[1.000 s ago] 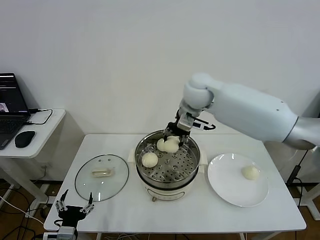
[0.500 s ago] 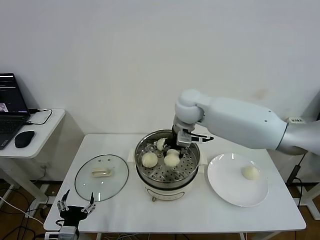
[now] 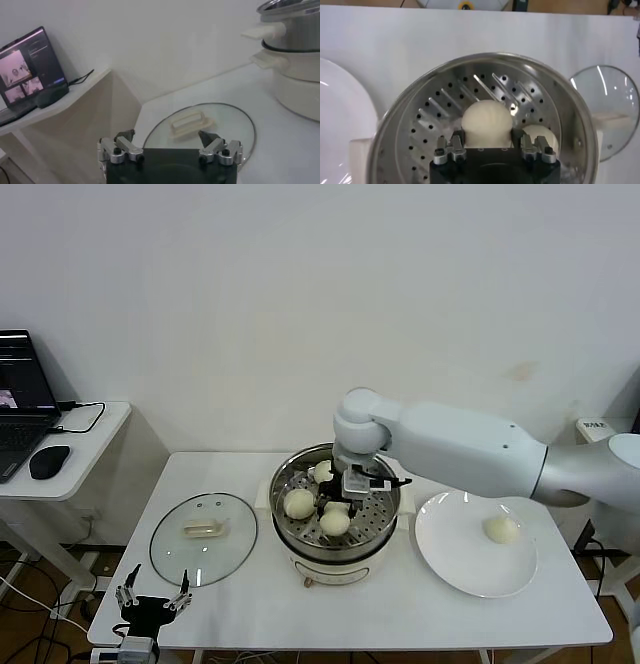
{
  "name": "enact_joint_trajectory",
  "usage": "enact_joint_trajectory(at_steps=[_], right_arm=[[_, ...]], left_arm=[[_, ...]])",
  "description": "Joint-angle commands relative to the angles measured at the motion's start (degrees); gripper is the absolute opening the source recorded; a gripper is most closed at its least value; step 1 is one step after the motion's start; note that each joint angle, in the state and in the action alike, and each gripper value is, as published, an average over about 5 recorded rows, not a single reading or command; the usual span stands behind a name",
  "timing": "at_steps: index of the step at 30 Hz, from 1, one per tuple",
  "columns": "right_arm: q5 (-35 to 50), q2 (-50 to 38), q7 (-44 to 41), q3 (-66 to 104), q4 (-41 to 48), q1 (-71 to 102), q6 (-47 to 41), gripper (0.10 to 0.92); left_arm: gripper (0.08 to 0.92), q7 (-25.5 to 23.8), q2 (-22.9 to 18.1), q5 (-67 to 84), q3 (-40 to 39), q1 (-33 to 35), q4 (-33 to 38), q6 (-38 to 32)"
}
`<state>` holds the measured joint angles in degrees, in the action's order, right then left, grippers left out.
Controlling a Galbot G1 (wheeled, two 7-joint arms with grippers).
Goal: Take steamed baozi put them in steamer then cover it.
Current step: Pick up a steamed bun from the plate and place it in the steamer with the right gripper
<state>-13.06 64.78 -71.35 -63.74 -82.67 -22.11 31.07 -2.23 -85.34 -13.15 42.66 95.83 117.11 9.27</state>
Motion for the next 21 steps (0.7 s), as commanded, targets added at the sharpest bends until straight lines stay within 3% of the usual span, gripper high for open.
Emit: enact_joint_trajectory(at_steps=[1, 13, 21], right_arm=[[-1.17, 0.36, 0.16, -0.27, -0.30, 1.48, 0.16, 0.572], [0.84, 0.17, 0.37, -1.20, -0.45, 1.24, -1.94, 0.583], [1.74, -1.29, 1.95, 0.71, -0.53, 0.15, -3.97, 0.775]], left_arm=[[0.823, -0.02, -0.02, 0.02, -0.10, -0.05, -0.22, 0.01], [0.823, -0.05, -0.10, 0.01, -0.29, -0.29, -0.48, 0.04], [0.823, -0.14, -0.15, -0.02, -0.59, -0.34, -0.46, 0.10]])
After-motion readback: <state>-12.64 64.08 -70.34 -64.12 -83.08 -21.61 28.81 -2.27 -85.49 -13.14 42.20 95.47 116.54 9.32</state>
